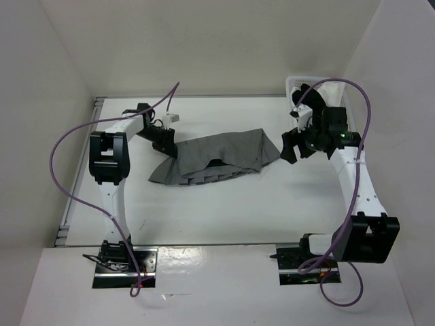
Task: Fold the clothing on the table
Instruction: Fold the skirt
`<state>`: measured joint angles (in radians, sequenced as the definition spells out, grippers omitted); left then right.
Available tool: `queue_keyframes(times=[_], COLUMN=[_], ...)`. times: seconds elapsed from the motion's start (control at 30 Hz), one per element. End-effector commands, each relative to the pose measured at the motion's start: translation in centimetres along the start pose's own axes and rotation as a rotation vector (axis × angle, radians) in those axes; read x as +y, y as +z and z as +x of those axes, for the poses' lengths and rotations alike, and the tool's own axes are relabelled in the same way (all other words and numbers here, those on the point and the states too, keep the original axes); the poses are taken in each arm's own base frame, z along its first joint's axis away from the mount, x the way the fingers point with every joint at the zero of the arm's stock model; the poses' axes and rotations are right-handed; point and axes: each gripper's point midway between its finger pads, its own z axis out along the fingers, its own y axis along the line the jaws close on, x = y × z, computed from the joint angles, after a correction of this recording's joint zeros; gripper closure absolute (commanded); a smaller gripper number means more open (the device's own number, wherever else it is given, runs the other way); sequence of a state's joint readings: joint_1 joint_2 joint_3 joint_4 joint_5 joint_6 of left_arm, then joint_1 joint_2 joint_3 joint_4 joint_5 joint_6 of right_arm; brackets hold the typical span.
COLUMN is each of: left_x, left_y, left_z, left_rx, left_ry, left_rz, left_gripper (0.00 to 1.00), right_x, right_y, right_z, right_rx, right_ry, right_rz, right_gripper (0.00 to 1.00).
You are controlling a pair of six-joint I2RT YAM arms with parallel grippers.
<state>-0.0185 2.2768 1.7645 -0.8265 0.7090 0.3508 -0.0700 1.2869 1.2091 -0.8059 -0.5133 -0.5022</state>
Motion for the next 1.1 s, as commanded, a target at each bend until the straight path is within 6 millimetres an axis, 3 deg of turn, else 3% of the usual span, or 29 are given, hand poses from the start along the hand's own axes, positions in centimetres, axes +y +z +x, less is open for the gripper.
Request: queue_keyframes(times=[0.0,0.07,0.1,0.2,0.4,0.5,0.57,0.83,1.0,1.07], left_x=[-1.0,-0.7,-0.3,0.7,1.5,1.8,2.0,2.1,1.5,1.3], left_y=[1.7,1.5,1.0,-0.3,-2.5,-3.2,-3.3,-4.5,-5.1,-5.8], left_z=[-0.3,-0.1,-0.5,-0.5,0.1,1.5,2.5,4.2,4.5,4.1], left_rx=[-0.048,-0.060,-0.083,-0.119,-0.174,-0.178,-0.177,-0.193,-0.198,-0.211], left_ry=[-0.046,-0.069,-0.069,-0.120,-0.164,-0.201,-0.238,-0.283,-0.277,-0.262], left_rz=[0.105,0.099,0.087,0.041,-0.022,-0.061,-0.078,-0.128,-0.140,-0.159], left_gripper=[0.66,0.72,0.83,1.00,1.00,1.00,1.00,1.00,1.00,1.00], right_x=[0.5,1.0,1.4,1.6,1.5,1.7,1.5,4.0,3.0,1.0], right_y=[0.9,2.0,2.5,3.7,6.9,9.0,9.9,16.4,18.4,18.3], right_z=[0.5,0.7,1.2,1.2,1.3,2.1,1.0,0.1,-0.8,-1.1], right_rx=[0.014,0.040,0.057,0.070,0.098,0.138,0.125,0.159,0.120,0.103], right_ry=[0.038,0.041,0.043,0.054,0.067,0.088,0.077,0.101,0.123,0.153], right_rz=[-0.035,-0.054,-0.070,-0.081,-0.084,-0.094,-0.086,-0.180,-0.157,-0.118], right_gripper=[0.10,0.10,0.10,0.10,0.10,0.10,0.10,0.10,0.10,0.10])
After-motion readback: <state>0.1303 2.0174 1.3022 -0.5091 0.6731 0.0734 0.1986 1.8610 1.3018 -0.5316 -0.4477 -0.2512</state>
